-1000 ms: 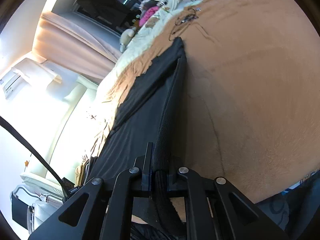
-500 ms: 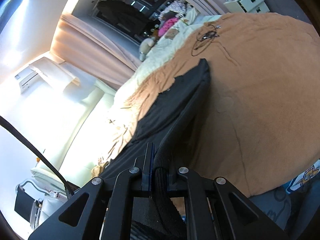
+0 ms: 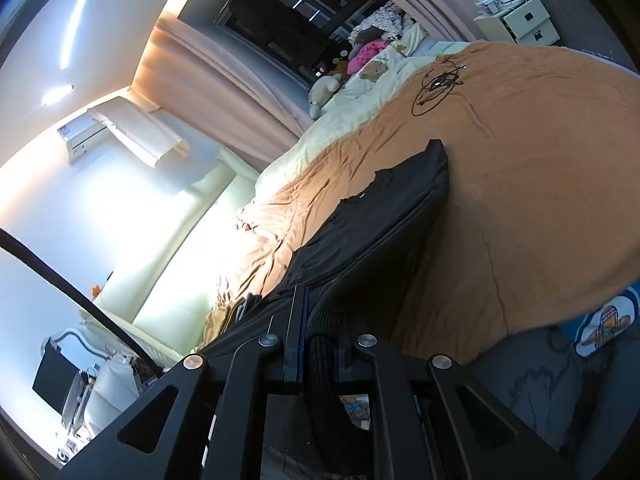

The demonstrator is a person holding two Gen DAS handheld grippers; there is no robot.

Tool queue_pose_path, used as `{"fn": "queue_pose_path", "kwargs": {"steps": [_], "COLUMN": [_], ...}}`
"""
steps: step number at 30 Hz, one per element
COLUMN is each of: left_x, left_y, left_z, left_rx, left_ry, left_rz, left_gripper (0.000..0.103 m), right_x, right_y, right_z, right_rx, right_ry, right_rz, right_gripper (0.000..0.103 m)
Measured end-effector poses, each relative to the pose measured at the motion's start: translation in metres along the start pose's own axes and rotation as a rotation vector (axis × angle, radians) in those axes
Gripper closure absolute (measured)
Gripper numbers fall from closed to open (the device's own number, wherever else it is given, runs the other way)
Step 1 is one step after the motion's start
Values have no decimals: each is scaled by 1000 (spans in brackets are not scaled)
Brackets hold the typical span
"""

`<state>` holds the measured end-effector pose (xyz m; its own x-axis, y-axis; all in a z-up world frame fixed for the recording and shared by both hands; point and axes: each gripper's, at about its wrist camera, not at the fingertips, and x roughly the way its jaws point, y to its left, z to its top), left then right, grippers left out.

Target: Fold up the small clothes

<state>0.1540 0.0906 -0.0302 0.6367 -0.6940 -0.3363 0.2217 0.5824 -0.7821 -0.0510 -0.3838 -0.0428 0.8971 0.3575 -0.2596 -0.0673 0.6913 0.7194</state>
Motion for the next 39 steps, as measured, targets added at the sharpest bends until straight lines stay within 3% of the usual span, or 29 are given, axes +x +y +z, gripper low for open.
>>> {"fn": "queue_pose_path", "kwargs": {"steps": [11, 17, 27, 33, 39], "left_x": [-62, -60, -19, 17, 65], "left_y": [-13, -6, -28, -50, -50], "left_z": [-37, -42, 31, 93, 148], "left_rx": [54, 48, 95, 131, 128], "left_ry": [-7, 13, -5, -24, -24], "left_rz": [-10, 9, 34, 76, 138], "left_gripper": [96, 96, 96, 95, 95], "right_x": [-30, -26, 30, 87, 144], "right_y": [8, -3, -8, 8, 6], "right_z": [-11, -10, 78, 152, 196], "right_rx": [-43, -56, -82, -133, -128], "right_ry": [30, 57, 51, 47, 38], "right_rz": [25, 15, 14, 8, -3], "right_gripper": [98, 97, 97, 97, 97]}}
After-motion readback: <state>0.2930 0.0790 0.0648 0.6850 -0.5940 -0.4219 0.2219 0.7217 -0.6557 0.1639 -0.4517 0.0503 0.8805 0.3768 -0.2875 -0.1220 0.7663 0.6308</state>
